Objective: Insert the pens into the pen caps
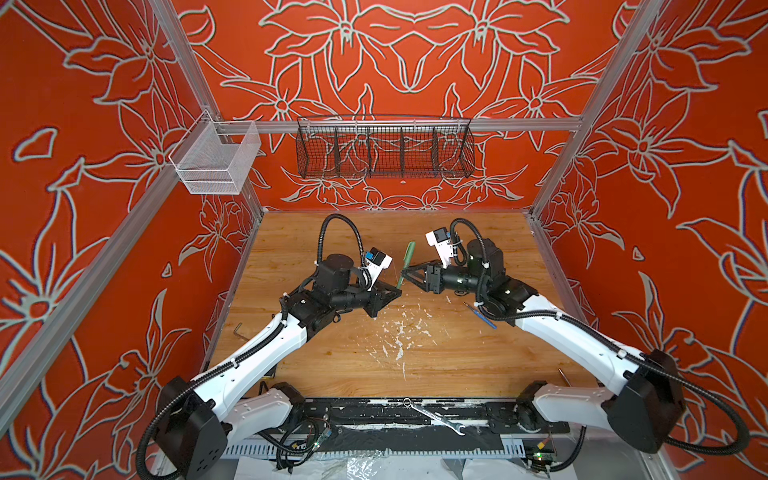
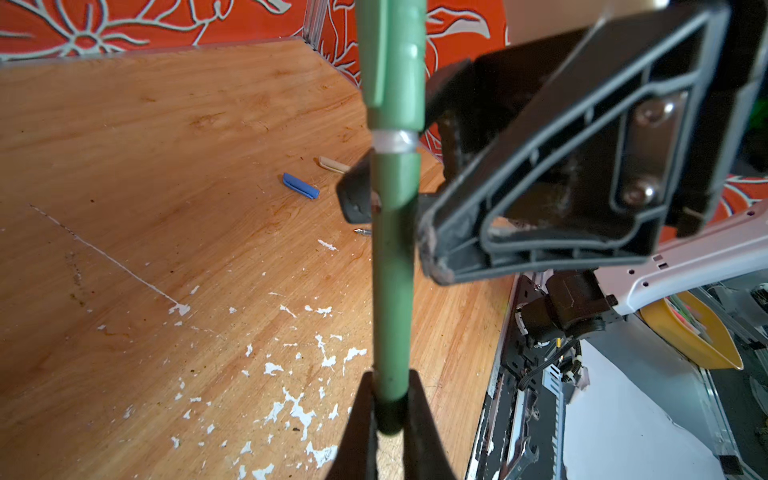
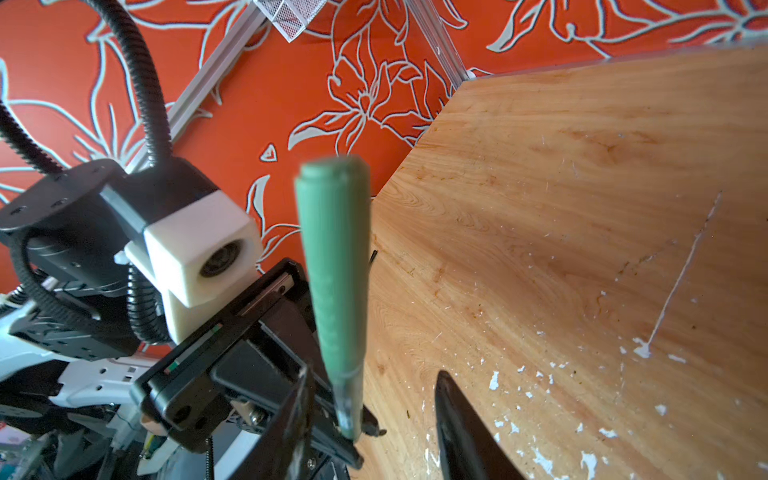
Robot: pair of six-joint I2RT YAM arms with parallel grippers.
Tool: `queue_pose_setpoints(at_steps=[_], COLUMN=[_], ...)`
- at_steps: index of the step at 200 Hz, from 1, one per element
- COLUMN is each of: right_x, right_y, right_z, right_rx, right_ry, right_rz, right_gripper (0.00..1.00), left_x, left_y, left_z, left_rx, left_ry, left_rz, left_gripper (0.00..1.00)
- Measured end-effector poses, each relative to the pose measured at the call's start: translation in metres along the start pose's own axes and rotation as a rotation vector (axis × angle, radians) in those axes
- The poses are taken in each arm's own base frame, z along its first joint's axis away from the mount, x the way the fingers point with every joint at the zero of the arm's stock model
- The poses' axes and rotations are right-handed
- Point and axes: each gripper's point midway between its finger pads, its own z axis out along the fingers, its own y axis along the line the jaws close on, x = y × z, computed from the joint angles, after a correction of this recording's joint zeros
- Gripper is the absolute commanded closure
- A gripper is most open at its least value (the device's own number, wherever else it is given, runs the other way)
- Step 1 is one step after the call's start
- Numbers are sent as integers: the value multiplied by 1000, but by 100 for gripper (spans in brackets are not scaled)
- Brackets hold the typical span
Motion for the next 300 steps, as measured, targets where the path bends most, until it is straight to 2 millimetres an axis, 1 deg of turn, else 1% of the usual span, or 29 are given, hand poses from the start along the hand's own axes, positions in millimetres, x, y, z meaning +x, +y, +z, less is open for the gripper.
queue_pose_setpoints(at_steps=[19, 35, 63, 84, 102, 129, 149, 190, 238, 266, 300], right_x=[4, -1, -22, -40, -50, -55, -57, -54, -51, -57, -63], right_y=[-1, 0, -1, -4, -3, -1, -2, -8, -19, -14, -4], right_z=[-10, -22, -44, -49, -45, -36, -32, -29, -16, -11, -9], right_rx=[32, 61, 91, 102, 88, 57, 52, 71, 70, 21, -33], right_ry=[-9, -36, -109, -138, -135, -110, -100, -77, -51, -64, -81], right_rz=[-2, -15, -43, -56, -67, -70, -71, -69, -31, -21, -27], right_gripper=[40, 40, 39, 37, 36, 36, 36, 35, 36, 36, 41], left_x=[1, 4, 8, 15, 22, 27, 27, 24, 26, 26, 26], left_y=[3, 5, 2, 1, 1, 0, -1, -3, -4, -4, -4], left_z=[4, 8, 10, 10, 10, 11, 10, 8, 7, 7, 7], left_rx=[1, 5, 29, 43, 52, 63, 69, 74, 76, 76, 76], left_ry=[5, 18, 27, 37, 48, 56, 52, 42, 41, 41, 41], left_rz=[-4, -11, -14, -20, -28, -36, -35, -30, -28, -28, -27], left_gripper=[100, 100, 100, 100, 100, 100, 100, 100, 100, 100, 100])
